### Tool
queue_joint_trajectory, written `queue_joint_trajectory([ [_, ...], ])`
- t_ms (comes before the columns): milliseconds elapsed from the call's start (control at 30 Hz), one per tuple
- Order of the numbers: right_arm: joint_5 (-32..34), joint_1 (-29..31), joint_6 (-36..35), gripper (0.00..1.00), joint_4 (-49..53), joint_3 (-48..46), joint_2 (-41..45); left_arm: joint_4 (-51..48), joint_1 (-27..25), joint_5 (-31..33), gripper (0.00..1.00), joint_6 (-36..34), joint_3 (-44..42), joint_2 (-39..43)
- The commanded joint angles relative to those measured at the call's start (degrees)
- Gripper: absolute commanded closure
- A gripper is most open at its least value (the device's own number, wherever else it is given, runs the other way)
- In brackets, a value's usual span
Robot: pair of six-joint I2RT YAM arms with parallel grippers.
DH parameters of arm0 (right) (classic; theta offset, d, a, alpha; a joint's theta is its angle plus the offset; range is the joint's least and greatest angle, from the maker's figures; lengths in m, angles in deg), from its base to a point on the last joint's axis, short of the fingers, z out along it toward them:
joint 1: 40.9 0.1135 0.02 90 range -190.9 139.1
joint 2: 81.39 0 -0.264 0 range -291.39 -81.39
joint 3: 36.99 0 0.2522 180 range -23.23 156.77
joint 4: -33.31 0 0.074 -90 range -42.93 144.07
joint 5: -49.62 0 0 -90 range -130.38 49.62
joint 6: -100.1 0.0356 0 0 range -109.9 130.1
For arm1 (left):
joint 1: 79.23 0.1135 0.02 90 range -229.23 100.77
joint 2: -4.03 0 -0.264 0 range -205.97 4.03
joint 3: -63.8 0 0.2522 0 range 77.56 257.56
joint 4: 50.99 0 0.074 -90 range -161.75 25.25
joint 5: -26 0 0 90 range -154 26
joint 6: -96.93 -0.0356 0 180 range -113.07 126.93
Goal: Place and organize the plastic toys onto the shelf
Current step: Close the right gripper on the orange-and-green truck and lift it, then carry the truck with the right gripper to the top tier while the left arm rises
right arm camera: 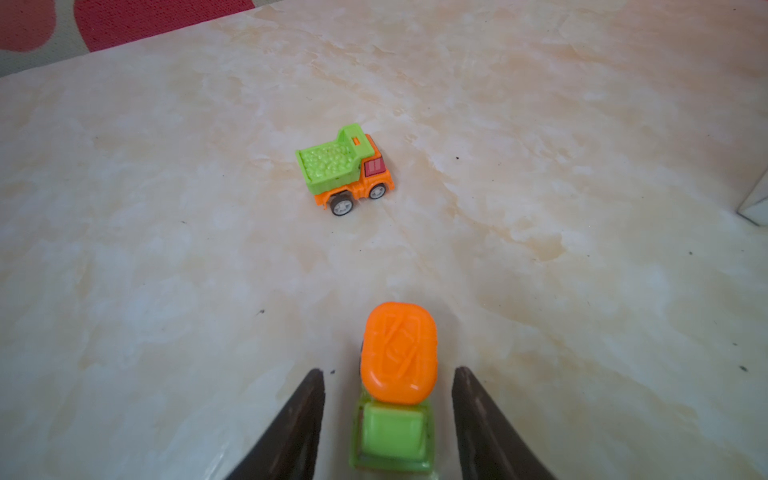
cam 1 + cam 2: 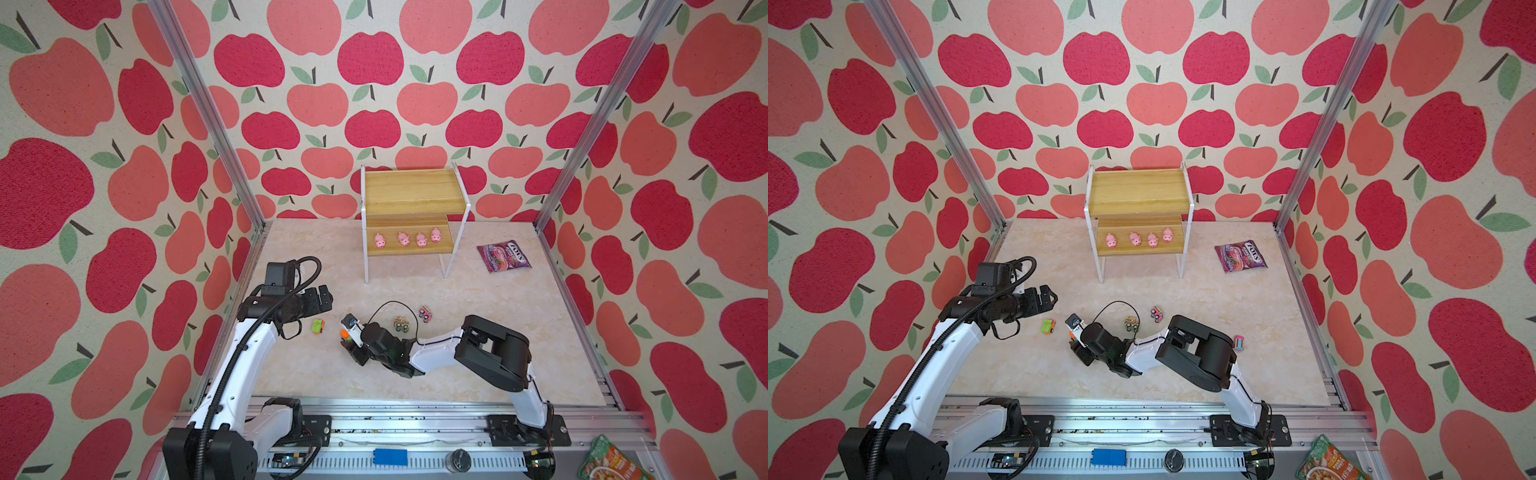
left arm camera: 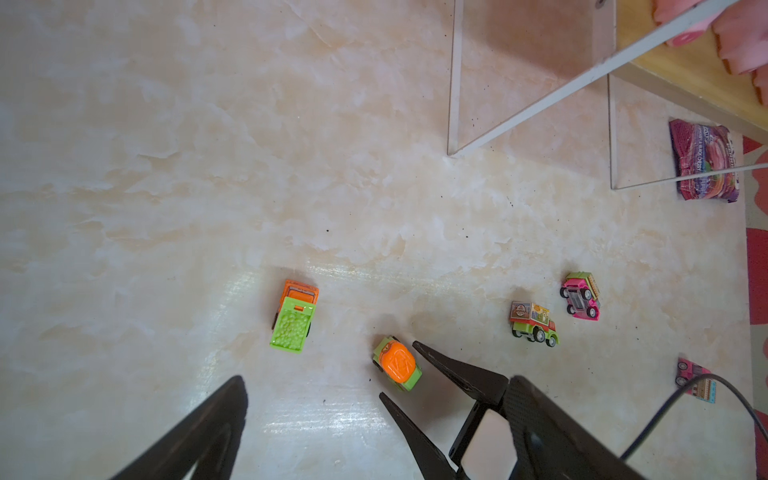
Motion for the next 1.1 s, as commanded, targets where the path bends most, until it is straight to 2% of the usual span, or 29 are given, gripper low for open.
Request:
queue_joint_trajectory([
  [0, -1.3, 0.2, -0.5, 0.5, 2.4, 2.2, -1.5, 0.9, 0.7, -1.4, 0.01, 0.5, -0.8, 1.0],
  [600, -1.1, 0.2, -0.9, 0.75, 3.7, 2.7, -0.8, 1.7, 2.0, -2.0, 0.01, 0.5, -1.2, 1.5],
  [867, -2.1, 0.3, -0.8, 0.79, 4.2, 0.4, 4.5, 2.0, 2.9, -2.4, 0.01, 1.0, -1.1, 1.5],
  [1067, -0.4, 0.1, -1.1, 0.79, 8.5, -1.4, 13.1, 2.9, 3.0, -4.1, 0.01, 3.7, 0.5, 2.7],
])
